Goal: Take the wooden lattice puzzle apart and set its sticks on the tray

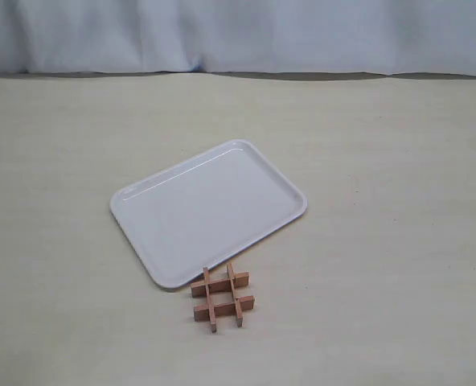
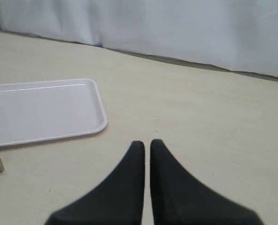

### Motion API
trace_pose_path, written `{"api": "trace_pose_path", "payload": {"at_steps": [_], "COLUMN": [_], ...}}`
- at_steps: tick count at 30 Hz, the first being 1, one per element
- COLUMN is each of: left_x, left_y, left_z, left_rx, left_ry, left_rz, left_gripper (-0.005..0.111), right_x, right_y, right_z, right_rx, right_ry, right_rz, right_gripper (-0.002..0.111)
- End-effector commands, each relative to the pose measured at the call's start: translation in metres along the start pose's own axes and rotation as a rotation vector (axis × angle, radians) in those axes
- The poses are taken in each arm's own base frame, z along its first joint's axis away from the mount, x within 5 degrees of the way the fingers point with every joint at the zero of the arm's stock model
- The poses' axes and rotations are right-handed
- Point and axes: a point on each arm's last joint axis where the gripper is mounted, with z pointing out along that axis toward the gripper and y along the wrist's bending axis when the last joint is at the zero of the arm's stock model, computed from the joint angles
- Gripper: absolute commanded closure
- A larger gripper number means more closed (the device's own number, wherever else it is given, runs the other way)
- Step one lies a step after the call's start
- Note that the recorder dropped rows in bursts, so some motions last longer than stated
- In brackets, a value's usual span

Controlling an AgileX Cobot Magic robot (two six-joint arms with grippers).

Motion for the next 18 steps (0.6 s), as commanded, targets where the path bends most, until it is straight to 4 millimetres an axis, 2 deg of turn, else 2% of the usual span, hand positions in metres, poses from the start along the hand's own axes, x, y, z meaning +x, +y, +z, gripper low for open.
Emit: {"api": "trace_pose_path", "payload": {"at_steps": [1, 8, 15, 18], "left_x": [-0.001, -0.001, -0.001, -0.001], "left_y": [0.0, 0.0, 0.0, 0.0], "left_z": [0.0, 0.0, 0.0, 0.0], "left_rx": [0.001, 0.001, 0.001, 0.001], "left_ry": [-0.012, -0.012, -0.012, -0.012], "left_rz": [0.006, 0.006, 0.006, 0.006], "left_gripper": [0.107, 0.107, 0.107, 0.107], "right_x": [0.0, -0.001, -0.024, -0.027], "right_y": [0.0, 0.0, -0.011, -0.012], "right_z": [0.0, 0.0, -0.004, -0.005], "right_rx": [-0.001, 0.005, 0.121, 0.139], "right_ry": [-0.004, -0.016, -0.268, -0.309], "right_rz": [-0.005, -0.005, -0.005, -0.005], "right_gripper": [0.104, 0.104, 0.104, 0.104]}}
